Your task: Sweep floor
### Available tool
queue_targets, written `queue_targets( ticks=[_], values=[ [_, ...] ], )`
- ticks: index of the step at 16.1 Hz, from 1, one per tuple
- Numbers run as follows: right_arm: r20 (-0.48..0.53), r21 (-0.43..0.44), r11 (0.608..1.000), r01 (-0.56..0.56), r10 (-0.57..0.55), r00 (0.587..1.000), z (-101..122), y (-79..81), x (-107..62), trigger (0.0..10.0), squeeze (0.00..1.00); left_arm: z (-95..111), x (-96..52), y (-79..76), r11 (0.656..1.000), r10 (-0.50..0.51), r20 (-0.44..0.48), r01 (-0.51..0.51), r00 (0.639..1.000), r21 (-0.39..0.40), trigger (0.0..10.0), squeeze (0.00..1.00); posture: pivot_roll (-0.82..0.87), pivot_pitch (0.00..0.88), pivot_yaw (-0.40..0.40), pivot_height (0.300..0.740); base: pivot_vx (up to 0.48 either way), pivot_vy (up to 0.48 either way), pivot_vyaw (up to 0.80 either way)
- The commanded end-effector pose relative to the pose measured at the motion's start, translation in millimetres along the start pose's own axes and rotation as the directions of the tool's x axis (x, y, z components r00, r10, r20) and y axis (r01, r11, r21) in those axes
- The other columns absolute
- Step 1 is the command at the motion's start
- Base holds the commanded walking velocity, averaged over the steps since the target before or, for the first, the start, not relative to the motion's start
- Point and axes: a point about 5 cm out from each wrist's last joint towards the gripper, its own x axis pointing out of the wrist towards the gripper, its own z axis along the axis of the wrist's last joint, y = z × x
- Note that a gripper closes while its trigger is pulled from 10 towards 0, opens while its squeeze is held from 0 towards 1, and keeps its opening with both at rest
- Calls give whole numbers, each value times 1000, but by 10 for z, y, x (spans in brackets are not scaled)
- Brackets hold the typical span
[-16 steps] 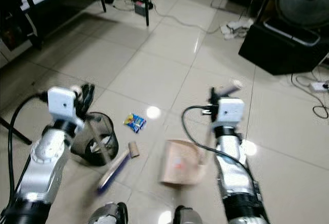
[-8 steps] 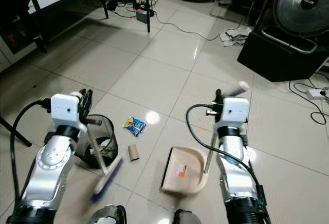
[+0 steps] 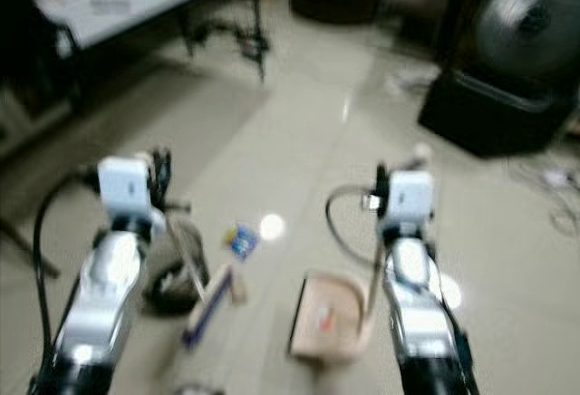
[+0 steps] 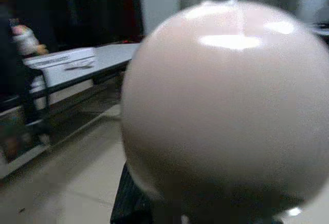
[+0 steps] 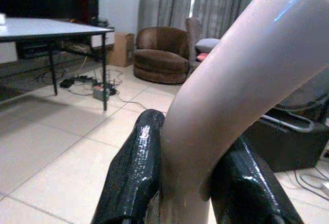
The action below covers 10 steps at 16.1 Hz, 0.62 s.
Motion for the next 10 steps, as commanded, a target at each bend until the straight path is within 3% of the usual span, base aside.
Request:
queue_targets(
  ticks=[1,4,5,10],
  values=[
    [32,-5,1000,-11,11,999,105,45,27,10000,0,72,40,30,1000,19,34,-19,999,14,10000,0,-1,46,9,740,379,0,800],
    [28,-4,1000,6,-6,1000,98,15,32,10000,0,74,50,29,1000,20,36,-20,999,13,10000,0,1,46,10,740,380,0,800],
    [28,29,999,24,-25,999,93,1,27,10000,0,72,51,26,1000,19,35,-20,999,11,10000,0,1,45,10,740,375,0,0],
    [8,19,999,44,-44,999,71,-45,19,10000,0,61,61,-21,1000,6,27,-6,1000,-3,10000,0,-1,46,10,740,378,0,0]
  ],
)
